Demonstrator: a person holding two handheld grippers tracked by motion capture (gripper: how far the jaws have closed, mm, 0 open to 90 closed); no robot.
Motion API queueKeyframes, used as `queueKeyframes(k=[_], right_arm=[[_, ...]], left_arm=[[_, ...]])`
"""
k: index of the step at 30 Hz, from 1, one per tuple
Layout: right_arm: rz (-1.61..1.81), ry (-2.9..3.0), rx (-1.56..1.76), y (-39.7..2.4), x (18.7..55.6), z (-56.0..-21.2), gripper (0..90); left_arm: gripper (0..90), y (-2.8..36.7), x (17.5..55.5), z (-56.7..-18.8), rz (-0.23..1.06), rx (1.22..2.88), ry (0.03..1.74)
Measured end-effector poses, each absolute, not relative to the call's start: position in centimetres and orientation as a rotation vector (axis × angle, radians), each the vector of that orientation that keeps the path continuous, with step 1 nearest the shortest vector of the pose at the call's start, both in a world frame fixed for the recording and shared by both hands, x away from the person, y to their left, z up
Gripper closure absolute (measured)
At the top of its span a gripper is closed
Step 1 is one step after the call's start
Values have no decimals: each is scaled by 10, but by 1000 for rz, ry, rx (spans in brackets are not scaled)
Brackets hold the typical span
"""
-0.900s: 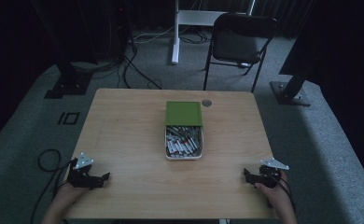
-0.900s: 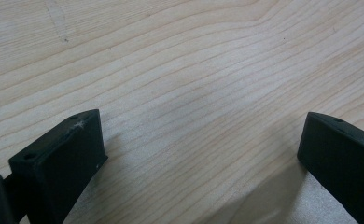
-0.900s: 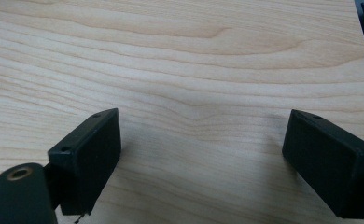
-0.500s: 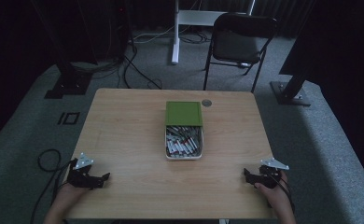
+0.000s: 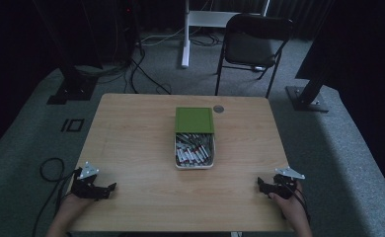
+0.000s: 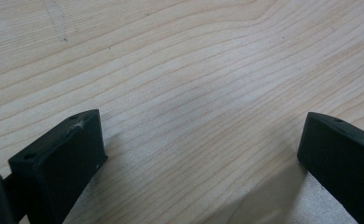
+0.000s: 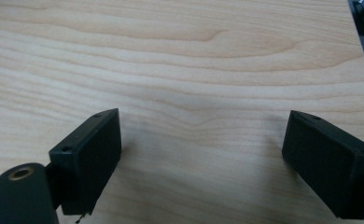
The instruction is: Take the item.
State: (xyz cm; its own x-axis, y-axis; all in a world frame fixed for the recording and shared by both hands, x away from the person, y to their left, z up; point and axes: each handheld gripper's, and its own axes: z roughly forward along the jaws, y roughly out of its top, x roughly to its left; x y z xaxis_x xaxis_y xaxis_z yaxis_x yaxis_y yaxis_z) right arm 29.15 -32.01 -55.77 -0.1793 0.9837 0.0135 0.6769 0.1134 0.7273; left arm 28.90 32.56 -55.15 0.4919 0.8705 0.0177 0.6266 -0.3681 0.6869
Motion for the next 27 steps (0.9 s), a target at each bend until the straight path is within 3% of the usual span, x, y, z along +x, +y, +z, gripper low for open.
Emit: queueKeyframes(k=[11,27], right_arm=[[820,1909,1613,-314,301,-550,150],[921,1894,1526,-296,311,-508,181]], left_arm=[[14,326,289,-551,509,2118,1226],[14,326,289,-551,509,2119,1227]])
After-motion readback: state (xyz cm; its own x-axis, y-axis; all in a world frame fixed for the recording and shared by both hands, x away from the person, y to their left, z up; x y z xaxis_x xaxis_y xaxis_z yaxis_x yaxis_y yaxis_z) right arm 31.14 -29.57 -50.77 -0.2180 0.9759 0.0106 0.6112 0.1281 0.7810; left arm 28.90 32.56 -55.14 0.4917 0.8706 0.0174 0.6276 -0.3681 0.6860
